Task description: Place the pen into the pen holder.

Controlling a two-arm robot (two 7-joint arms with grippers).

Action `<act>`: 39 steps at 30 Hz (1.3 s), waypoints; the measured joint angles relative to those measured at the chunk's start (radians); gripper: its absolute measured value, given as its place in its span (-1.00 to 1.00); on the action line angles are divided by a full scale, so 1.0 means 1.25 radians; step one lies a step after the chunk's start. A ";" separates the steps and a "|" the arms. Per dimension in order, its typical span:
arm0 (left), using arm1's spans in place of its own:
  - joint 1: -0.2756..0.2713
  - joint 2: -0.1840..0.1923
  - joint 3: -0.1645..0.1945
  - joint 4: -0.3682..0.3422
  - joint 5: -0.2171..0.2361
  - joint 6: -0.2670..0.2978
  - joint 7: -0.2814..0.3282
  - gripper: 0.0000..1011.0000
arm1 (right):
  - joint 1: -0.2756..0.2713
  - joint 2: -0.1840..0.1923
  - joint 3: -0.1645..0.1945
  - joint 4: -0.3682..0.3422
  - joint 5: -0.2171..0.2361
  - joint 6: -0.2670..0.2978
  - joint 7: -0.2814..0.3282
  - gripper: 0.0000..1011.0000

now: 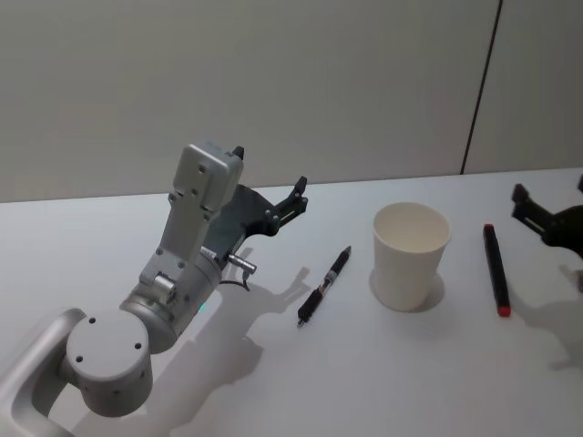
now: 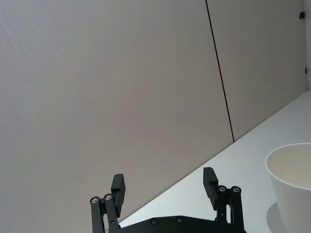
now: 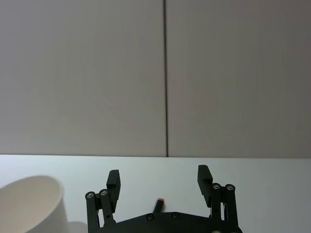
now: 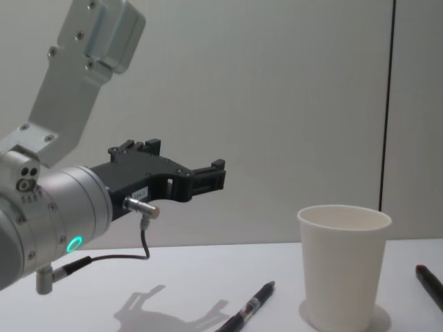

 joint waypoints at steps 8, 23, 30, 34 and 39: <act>0.000 0.000 0.000 0.000 0.000 0.000 0.000 0.98 | -0.006 0.018 0.033 -0.009 0.066 0.079 -0.052 0.98; 0.000 0.000 0.000 0.000 0.000 0.000 0.000 0.98 | 0.071 -0.046 0.016 0.065 0.110 0.202 -0.142 0.98; 0.000 0.000 0.000 0.000 0.000 0.000 0.000 0.98 | 0.126 -0.088 0.002 0.126 0.117 0.226 -0.182 0.98; 0.000 0.000 0.000 0.000 0.000 0.000 0.000 0.98 | 0.154 -0.106 -0.006 0.158 0.102 0.237 -0.190 0.98; 0.000 0.000 0.000 0.000 0.000 0.000 0.000 0.98 | 0.192 -0.130 -0.021 0.201 0.073 0.251 -0.193 0.98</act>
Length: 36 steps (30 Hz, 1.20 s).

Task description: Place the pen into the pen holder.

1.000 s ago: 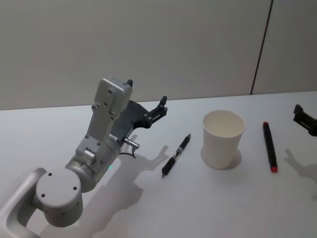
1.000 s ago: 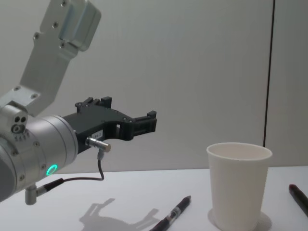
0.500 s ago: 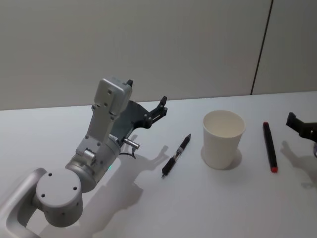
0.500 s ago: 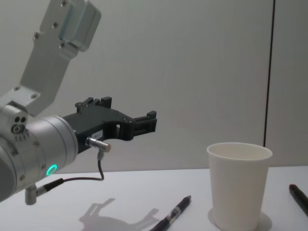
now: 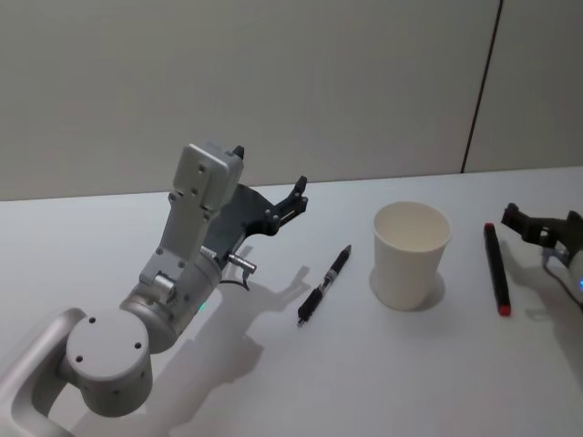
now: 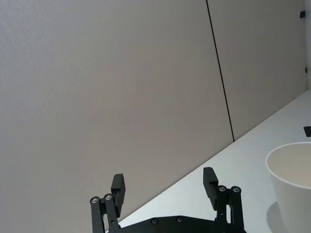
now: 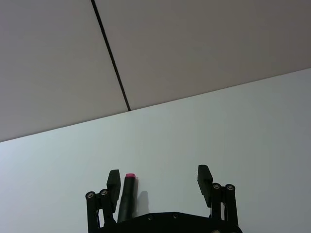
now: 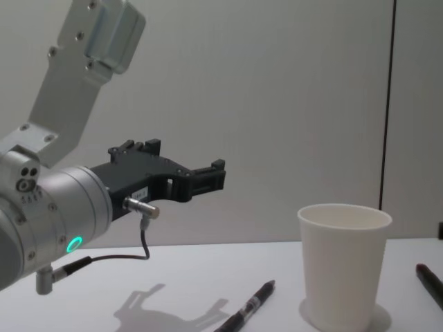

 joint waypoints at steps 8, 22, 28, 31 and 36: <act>0.000 0.000 0.000 0.000 0.000 0.000 0.000 0.98 | 0.041 -0.026 -0.018 0.045 -0.036 0.017 0.012 0.98; 0.000 0.000 0.000 0.000 0.000 0.000 0.000 0.98 | 0.080 -0.056 -0.052 0.105 -0.113 0.028 0.059 0.98; 0.000 0.000 0.000 0.000 0.000 0.000 0.000 0.98 | 0.086 -0.064 -0.061 0.123 -0.138 0.028 0.071 0.98; 0.000 0.000 0.000 0.000 0.000 0.000 0.000 0.98 | 0.087 -0.067 -0.064 0.129 -0.146 0.030 0.075 0.98; 0.000 0.000 0.000 0.000 0.000 0.000 0.000 0.98 | 0.087 -0.070 -0.067 0.136 -0.156 0.034 0.079 0.98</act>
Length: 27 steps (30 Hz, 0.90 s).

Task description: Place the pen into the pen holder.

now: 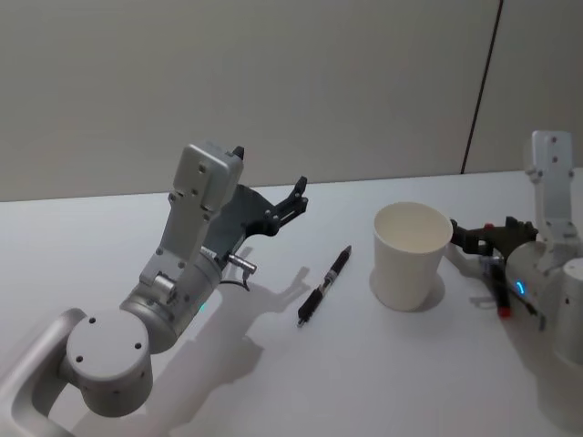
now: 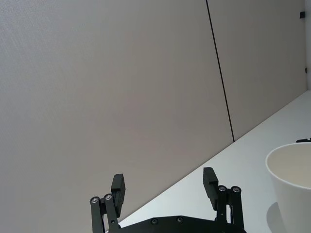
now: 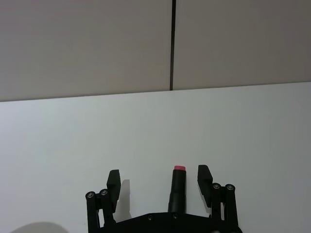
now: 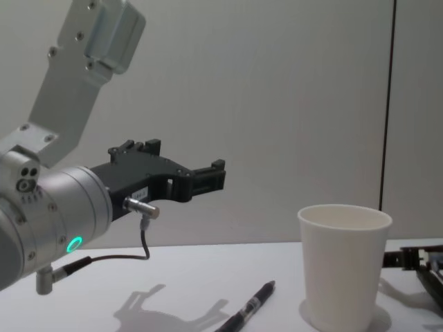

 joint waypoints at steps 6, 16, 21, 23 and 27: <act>0.000 0.000 0.000 0.000 0.000 0.000 0.000 0.98 | -0.006 -0.002 -0.002 0.004 -0.005 0.003 0.000 0.98; 0.000 0.000 0.000 0.000 0.000 0.000 0.000 0.98 | -0.020 -0.001 0.003 0.004 -0.005 -0.002 -0.009 0.98; 0.000 0.000 0.000 0.000 0.000 0.000 0.000 0.98 | -0.023 0.000 0.004 0.003 -0.004 -0.004 -0.011 0.98; 0.000 0.000 0.000 0.000 0.000 0.000 0.000 0.98 | -0.025 0.000 0.005 0.002 -0.004 -0.006 -0.012 0.95; 0.000 0.000 0.000 0.000 0.000 0.000 0.000 0.98 | -0.027 0.001 0.006 0.002 -0.004 -0.008 -0.014 0.79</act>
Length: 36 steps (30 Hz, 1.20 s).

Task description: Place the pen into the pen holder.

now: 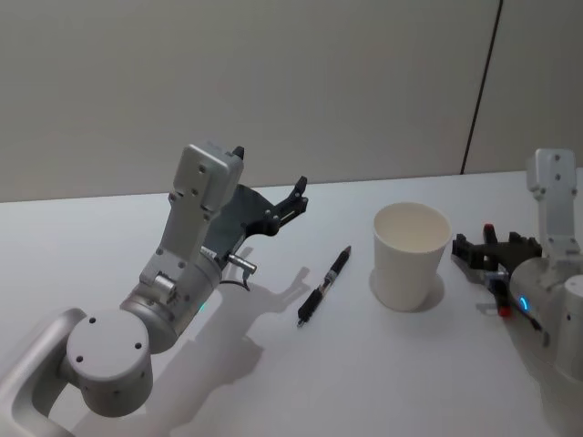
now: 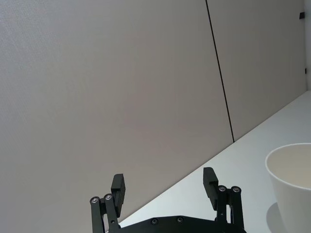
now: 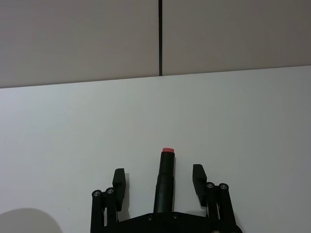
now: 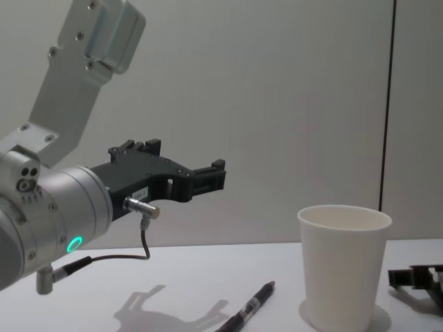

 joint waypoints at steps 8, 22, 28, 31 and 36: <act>0.000 0.000 0.000 0.000 0.000 0.000 0.000 0.98 | -0.003 0.001 0.001 -0.001 0.001 -0.002 -0.002 0.58; 0.000 0.000 0.000 0.000 0.000 0.000 0.000 0.98 | -0.005 0.001 0.002 -0.001 0.002 -0.002 -0.003 0.39; 0.000 0.000 0.000 0.000 0.000 0.000 0.000 0.98 | -0.005 0.001 0.002 -0.001 0.002 -0.002 -0.003 0.33; 0.000 0.000 0.000 0.000 0.000 0.000 0.000 0.98 | -0.005 0.001 0.002 -0.001 0.002 -0.002 -0.003 0.28; 0.000 0.000 0.000 0.000 0.000 0.000 0.000 0.98 | -0.005 0.001 0.002 -0.001 0.002 -0.002 -0.003 0.21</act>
